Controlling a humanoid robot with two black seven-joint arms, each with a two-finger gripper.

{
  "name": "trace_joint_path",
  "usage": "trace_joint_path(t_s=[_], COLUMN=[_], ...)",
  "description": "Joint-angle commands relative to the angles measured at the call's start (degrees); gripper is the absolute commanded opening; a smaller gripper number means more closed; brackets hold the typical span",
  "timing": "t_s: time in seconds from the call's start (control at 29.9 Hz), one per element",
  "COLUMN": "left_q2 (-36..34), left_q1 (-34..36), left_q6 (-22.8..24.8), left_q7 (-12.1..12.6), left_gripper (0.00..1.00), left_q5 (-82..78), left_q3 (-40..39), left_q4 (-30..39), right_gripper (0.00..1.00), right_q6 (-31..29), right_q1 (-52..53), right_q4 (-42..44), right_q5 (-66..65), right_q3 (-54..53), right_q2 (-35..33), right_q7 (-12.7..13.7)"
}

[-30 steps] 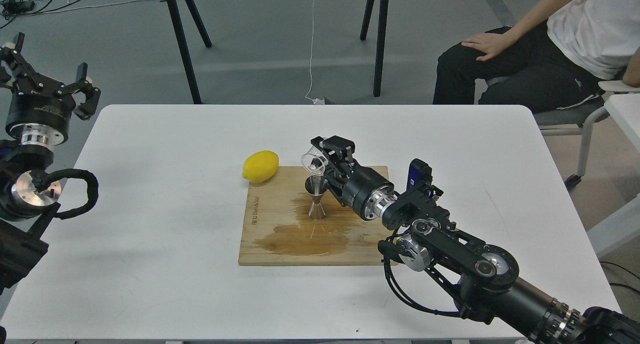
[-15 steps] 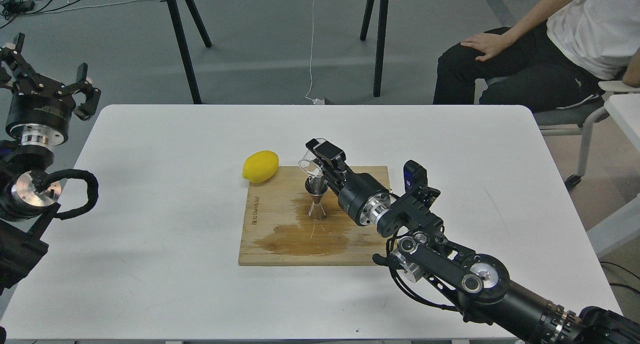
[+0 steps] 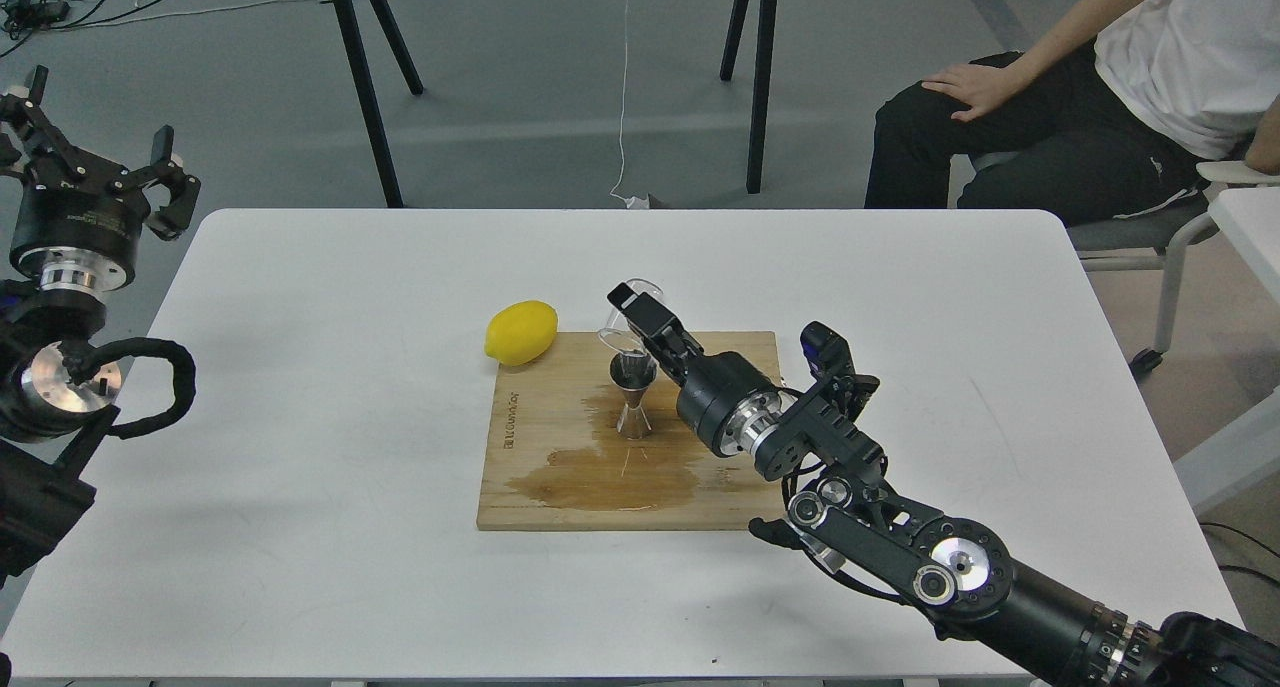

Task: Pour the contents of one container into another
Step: 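Tilt the glass with the right gripper to pour into the jigger, then carry the glass back and set it down near the board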

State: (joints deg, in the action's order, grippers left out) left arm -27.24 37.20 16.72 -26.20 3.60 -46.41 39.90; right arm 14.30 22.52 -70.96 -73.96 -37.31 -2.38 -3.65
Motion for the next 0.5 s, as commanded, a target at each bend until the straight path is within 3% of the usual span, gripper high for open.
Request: trace_joint_path(t_s=[0.0, 0.3, 0.47], left_q2=[-0.09, -0.36, -0.27], left_q1=[-0.02, -0.02, 0.07], left_q6=[0.07, 0.07, -0.02], left_q7=[0.0, 0.0, 0.0], left_gripper=[1.0, 1.0, 1.0], left_q5=[0.0, 0.0, 0.0], left_q3=[0.0, 0.0, -0.09], left_q4=[0.0, 0.0, 0.0], right_gripper=[0.34, 0.34, 0.35], right_q6=[0.37, 0.55, 1.25], right_q1=[0.16, 0.16, -0.19], right_q4=[-0.05, -0.23, -1.72], right_q5=[-2.59, -13.49, -8.51], right_q3=[0.4, 2.16, -1.08], right_q2=[-0.08, -4.12, -5.97], right_q7=[-1.53, -6.8, -5.84])
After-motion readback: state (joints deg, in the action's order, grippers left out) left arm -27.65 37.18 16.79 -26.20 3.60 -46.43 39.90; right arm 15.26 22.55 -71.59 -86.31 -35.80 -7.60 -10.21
